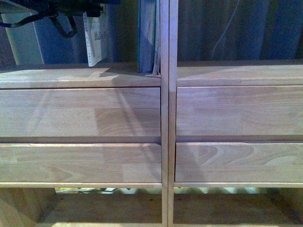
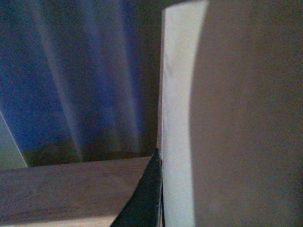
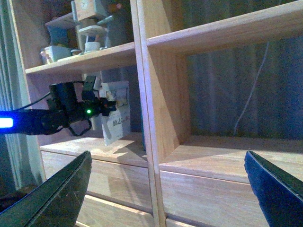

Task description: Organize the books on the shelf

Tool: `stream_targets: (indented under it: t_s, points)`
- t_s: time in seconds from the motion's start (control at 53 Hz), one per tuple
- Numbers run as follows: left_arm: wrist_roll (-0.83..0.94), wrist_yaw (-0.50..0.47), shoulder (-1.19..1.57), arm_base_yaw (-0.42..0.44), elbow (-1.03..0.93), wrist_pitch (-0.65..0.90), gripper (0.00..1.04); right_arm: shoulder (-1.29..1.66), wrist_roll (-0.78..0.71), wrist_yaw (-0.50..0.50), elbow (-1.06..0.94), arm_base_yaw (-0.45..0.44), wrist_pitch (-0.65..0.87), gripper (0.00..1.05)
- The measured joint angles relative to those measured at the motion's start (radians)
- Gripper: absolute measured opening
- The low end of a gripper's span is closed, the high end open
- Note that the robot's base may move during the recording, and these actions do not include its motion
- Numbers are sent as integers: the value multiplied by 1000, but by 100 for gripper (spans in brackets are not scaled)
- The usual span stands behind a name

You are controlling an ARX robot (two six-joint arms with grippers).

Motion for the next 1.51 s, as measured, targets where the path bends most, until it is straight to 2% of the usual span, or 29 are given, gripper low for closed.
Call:
stream_targets:
  t_s: [0.208, 0.453, 0.623, 0.736, 0.962, 1.208, 1.415, 1.509]
  points:
    - [25, -21, 174, -27, 257, -146, 7, 0, 0, 0, 0, 0, 0, 98]
    - [113, -18, 258, -63, 419, -237, 7, 0, -2, 0, 0, 0, 0, 98]
    - [155, 4, 341, -85, 601, -399, 7, 0, -2, 0, 0, 0, 0, 98]
    - [177, 11, 346, -94, 613, -438, 22, 0, -2, 0, 0, 0, 0, 98]
    - [188, 6, 265, -98, 364, -333, 56, 0, -2, 0, 0, 0, 0, 98]
    - [172, 1, 23, -96, -69, -105, 98, 0, -2, 0, 0, 0, 0, 98]
    - [137, -22, -265, -98, -460, 48, 98, 0, -2, 0, 0, 0, 0, 98]
    - [137, -77, -375, -92, -625, 115, 98, 0, -2, 0, 0, 0, 0, 98]
